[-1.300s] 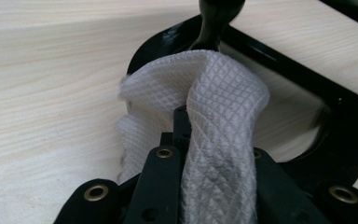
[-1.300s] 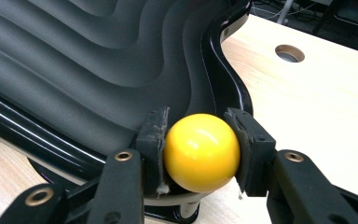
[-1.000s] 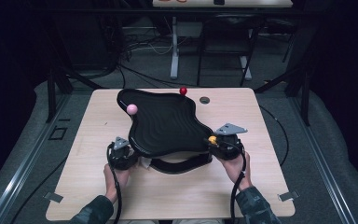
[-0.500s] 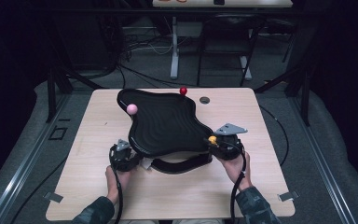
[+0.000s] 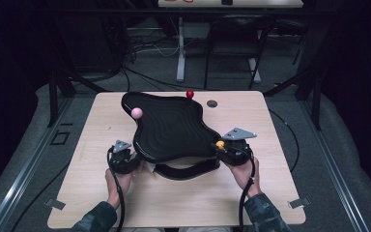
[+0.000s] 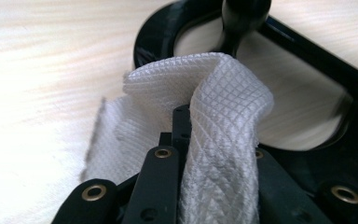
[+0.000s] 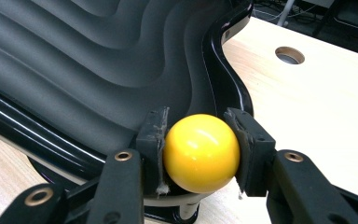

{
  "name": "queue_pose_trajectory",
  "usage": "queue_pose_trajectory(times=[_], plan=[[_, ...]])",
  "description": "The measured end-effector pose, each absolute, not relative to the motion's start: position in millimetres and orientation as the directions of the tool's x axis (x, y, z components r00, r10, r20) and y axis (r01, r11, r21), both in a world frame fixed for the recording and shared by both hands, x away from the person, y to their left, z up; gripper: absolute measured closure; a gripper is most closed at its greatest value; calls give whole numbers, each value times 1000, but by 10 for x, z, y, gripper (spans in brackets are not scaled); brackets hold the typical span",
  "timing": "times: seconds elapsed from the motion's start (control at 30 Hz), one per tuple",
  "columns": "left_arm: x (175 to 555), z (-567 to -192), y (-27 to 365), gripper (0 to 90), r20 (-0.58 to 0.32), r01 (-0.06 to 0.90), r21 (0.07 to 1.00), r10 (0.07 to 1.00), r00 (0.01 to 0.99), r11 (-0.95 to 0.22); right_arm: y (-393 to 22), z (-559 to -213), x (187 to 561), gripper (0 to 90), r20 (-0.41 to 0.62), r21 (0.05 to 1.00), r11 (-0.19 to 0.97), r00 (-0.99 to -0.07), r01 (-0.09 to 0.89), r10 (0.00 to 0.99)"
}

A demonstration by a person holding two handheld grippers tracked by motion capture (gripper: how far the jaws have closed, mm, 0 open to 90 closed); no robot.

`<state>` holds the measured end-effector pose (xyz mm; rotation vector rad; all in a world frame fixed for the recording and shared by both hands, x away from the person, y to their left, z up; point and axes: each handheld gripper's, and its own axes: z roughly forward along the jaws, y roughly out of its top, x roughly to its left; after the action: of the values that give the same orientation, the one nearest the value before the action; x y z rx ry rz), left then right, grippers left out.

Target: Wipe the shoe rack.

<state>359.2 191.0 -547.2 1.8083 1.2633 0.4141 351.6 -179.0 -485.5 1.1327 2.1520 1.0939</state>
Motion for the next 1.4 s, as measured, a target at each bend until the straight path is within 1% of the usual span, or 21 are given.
queue_pose_trajectory(times=[0.4,0.77,1.2,1.4], plan=[[3580,-5163,2002,828,-193,524,848,873,449,-82,-1794,-4860,3516,597,-40,822,340,-548,457,835],[3574,-4958,2085,824,-197,474,879,862,467,-56,-1794,-4863,3514,598,-40,824,337,-545,456,837],[3608,-4810,2119,822,-204,436,899,847,492,-37,-1791,-4870,3511,598,-32,827,326,-541,459,841],[3642,-4764,2099,822,-209,425,905,840,500,-28,-1774,-4868,3504,598,-35,824,321,-524,467,851]])
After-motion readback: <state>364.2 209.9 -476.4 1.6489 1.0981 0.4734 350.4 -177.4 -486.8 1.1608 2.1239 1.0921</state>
